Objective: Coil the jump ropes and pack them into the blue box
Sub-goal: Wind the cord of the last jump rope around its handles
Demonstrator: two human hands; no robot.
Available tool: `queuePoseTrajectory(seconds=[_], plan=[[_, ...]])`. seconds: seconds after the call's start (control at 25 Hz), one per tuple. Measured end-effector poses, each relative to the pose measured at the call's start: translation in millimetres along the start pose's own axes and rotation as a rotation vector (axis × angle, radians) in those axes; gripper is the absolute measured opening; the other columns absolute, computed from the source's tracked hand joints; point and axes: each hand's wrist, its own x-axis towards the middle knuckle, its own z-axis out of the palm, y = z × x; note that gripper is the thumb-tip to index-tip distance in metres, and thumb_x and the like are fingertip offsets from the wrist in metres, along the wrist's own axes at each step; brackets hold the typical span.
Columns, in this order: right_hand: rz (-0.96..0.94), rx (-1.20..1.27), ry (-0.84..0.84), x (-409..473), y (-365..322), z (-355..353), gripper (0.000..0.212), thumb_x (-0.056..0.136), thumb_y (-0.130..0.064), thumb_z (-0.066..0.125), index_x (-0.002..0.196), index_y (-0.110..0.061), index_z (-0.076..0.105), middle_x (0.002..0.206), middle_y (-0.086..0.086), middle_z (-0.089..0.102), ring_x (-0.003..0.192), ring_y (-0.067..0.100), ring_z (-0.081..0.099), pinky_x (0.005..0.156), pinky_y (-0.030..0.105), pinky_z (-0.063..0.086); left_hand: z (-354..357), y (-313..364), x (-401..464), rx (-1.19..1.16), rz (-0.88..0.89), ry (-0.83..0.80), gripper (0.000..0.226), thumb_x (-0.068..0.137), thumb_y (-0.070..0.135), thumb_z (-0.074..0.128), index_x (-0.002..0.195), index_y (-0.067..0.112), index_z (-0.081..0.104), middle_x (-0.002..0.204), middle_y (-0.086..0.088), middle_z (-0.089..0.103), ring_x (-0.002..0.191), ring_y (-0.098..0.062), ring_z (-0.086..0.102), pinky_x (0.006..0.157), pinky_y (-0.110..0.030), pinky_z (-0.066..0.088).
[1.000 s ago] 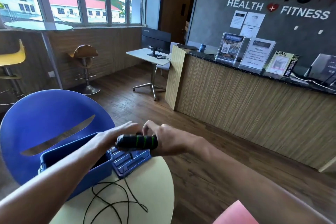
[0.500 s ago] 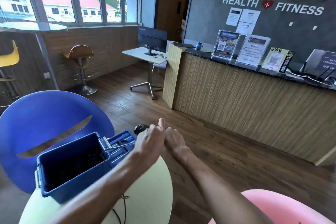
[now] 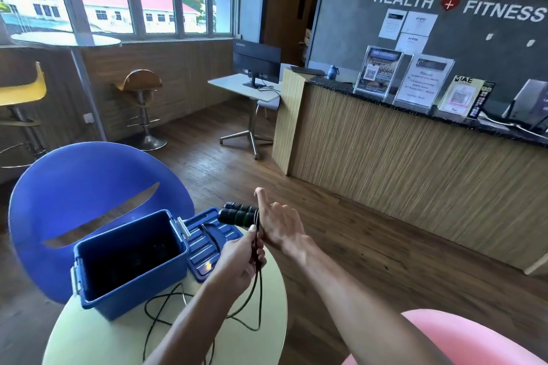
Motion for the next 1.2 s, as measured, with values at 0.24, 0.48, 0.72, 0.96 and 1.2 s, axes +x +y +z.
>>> queuePoseTrajectory(seconds=[0.24,0.48,0.72,0.96,1.2], plan=[[-0.023,0.027,-0.038,-3,3,6,0.057,0.091,-0.023,0.059,0.137,-0.011,0.028,0.105,0.018,0.069,0.096,0.041,0.068,0.068,0.044,0.045,-9,12,-4,0.576,0.181,-0.136,0.033,0.101,0.026,0.047,0.074,0.011,0.058,0.062,-0.001,0.048,0.047,-0.009,0.039,0.047,-0.023,0.039],[-0.053,0.164,0.042,2,7,9,0.039,0.091,-0.025,0.047,0.126,-0.012,0.036,0.096,0.020,0.070,0.087,0.044,0.067,0.063,0.039,0.037,4,2,-14,0.767,0.472,-0.061,0.033,0.103,0.024,0.036,0.082,0.005,0.052,0.058,-0.001,0.045,0.043,-0.012,0.040,0.045,-0.026,0.032],[-0.001,0.073,0.072,0,-4,24,0.034,0.100,-0.021,0.037,0.132,-0.012,0.041,0.100,0.011,0.072,0.092,0.036,0.070,0.066,0.039,0.047,25,48,-12,0.858,0.501,-0.050,0.039,0.100,0.017,0.041,0.066,0.010,0.058,0.038,0.009,0.048,0.035,-0.003,0.043,0.046,-0.020,0.035],[-0.015,0.004,0.116,-10,-22,24,0.045,0.099,-0.009,0.036,0.144,-0.004,0.039,0.107,0.013,0.068,0.096,0.033,0.067,0.071,0.042,0.052,41,85,-5,0.765,0.390,0.015,0.031,0.094,0.010,0.041,0.067,0.007,0.056,0.046,0.001,0.047,0.028,-0.006,0.036,0.033,-0.012,0.027],[0.051,0.228,0.039,-7,-2,11,0.034,0.094,-0.026,0.049,0.124,-0.010,0.050,0.107,0.014,0.070,0.099,0.039,0.066,0.068,0.037,0.040,14,17,-19,0.827,0.441,-0.084,0.034,0.100,0.018,0.040,0.070,0.012,0.053,0.043,0.009,0.040,0.036,-0.007,0.035,0.040,-0.019,0.025]])
